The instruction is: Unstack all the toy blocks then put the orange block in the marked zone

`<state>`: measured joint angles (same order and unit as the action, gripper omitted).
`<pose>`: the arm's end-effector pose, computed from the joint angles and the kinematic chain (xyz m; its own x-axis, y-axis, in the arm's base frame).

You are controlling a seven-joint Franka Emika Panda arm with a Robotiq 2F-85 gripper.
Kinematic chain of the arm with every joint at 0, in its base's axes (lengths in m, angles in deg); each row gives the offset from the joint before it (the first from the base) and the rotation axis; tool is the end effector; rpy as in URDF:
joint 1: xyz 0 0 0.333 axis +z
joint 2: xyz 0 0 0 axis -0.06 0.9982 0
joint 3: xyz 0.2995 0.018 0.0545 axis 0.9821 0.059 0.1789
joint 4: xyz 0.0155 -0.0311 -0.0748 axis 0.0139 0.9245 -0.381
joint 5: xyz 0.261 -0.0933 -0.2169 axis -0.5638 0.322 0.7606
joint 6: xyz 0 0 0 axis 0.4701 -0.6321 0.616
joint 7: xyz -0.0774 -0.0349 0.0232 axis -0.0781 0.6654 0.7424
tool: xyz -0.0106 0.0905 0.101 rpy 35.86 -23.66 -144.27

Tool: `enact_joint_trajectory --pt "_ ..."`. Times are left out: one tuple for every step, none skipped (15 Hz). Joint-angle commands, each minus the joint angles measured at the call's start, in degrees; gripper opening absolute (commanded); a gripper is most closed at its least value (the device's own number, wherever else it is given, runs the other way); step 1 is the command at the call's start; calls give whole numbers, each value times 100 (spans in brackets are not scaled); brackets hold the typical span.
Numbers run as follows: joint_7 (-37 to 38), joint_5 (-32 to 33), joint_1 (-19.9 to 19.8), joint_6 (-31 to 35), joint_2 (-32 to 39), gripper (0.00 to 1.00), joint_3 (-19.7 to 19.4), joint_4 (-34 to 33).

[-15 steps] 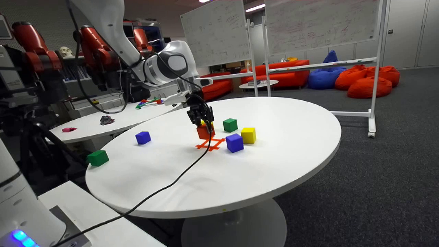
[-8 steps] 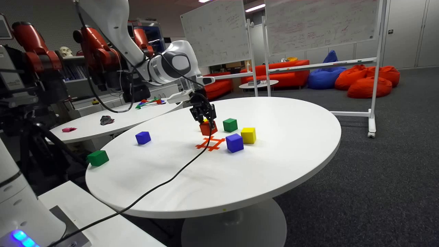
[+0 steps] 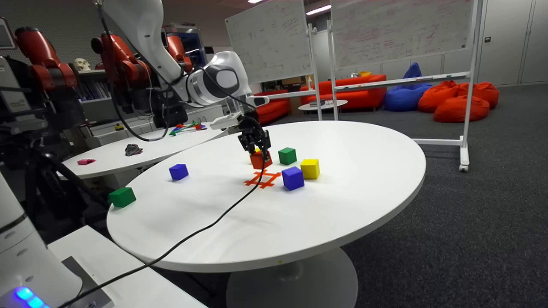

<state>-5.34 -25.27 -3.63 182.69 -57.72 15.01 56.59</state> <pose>0.5442 -0.0759 0.2222 0.9913 -0.1162 0.0613 -0.1240 -0.9815 0.1459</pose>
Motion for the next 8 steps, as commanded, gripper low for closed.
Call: enact_joint_trajectory --pt "-34 -114 -72 5 37 31 30 -19" --pt "-35 -129 -77 -5 71 31 35 -46" --pt "-44 -155 -86 -36 119 31 46 -90" --pt "-42 -171 -87 -68 167 31 47 -129" --pt "-48 -190 -90 -76 199 31 50 -145" --pt "-48 -210 -92 -82 230 31 50 -159" --pt "-60 -222 -94 -82 259 31 52 -166" --pt "-56 -228 -90 -81 282 31 49 -170"
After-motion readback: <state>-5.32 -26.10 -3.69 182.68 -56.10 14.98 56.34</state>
